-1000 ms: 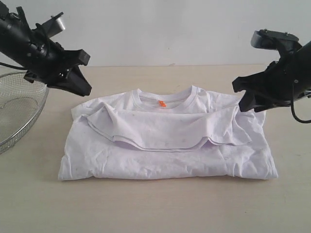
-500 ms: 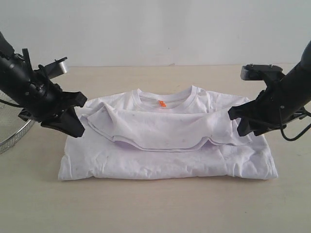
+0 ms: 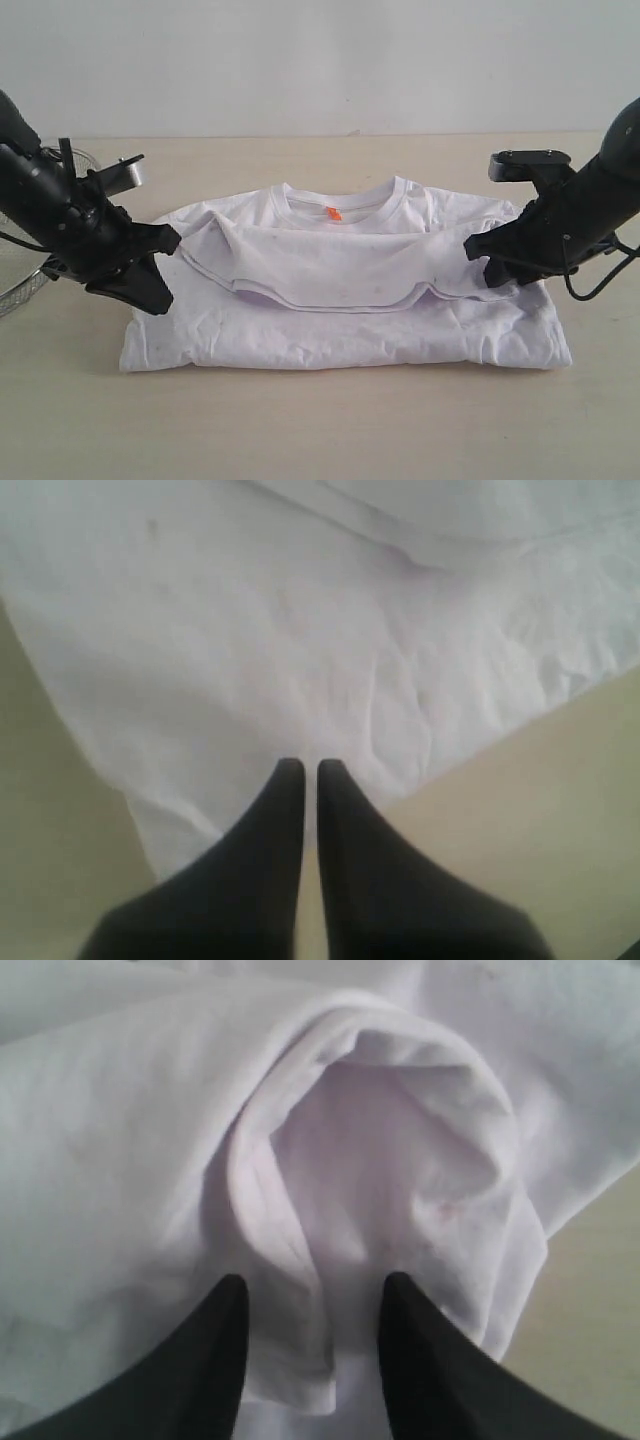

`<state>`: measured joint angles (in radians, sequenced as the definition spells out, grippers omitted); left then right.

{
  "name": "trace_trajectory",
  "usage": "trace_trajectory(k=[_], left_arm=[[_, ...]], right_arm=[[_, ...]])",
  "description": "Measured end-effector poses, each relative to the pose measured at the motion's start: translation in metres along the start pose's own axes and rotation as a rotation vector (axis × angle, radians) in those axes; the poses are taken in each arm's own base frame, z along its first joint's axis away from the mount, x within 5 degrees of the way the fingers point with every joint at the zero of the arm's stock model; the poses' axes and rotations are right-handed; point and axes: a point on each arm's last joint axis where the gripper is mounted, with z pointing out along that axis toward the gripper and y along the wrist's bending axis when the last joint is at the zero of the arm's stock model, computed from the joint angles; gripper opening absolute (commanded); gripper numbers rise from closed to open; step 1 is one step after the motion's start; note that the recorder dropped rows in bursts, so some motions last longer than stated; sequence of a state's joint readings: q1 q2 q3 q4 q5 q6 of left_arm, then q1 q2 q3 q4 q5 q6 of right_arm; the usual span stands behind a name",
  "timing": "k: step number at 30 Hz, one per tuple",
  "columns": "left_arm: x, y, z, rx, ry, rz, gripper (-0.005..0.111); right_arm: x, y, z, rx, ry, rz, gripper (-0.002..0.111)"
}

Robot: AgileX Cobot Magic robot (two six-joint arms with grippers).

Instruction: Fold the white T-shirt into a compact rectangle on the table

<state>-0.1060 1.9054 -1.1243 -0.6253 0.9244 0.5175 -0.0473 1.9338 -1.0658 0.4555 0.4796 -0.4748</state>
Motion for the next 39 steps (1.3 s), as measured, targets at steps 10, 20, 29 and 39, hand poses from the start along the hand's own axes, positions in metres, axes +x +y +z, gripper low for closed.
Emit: trace_trajectory(k=[10, 20, 29, 39], left_arm=[[0.0, 0.009, 0.019, 0.015, 0.043, -0.023, 0.005], [0.0, 0.01, 0.022, 0.019, 0.049, -0.02, 0.005], [0.0, 0.01, 0.022, 0.019, 0.049, -0.015, 0.005], [0.0, 0.01, 0.022, 0.019, 0.049, -0.015, 0.005]], right_arm=[[0.001, 0.001, 0.0, -0.01, 0.016, -0.001, 0.0], [-0.006, 0.009, -0.025, -0.047, -0.05, 0.061, 0.0], [-0.039, 0.015, -0.048, -0.093, -0.22, 0.152, 0.0], [-0.075, 0.006, -0.023, -0.095, -0.268, 0.244, 0.0]])
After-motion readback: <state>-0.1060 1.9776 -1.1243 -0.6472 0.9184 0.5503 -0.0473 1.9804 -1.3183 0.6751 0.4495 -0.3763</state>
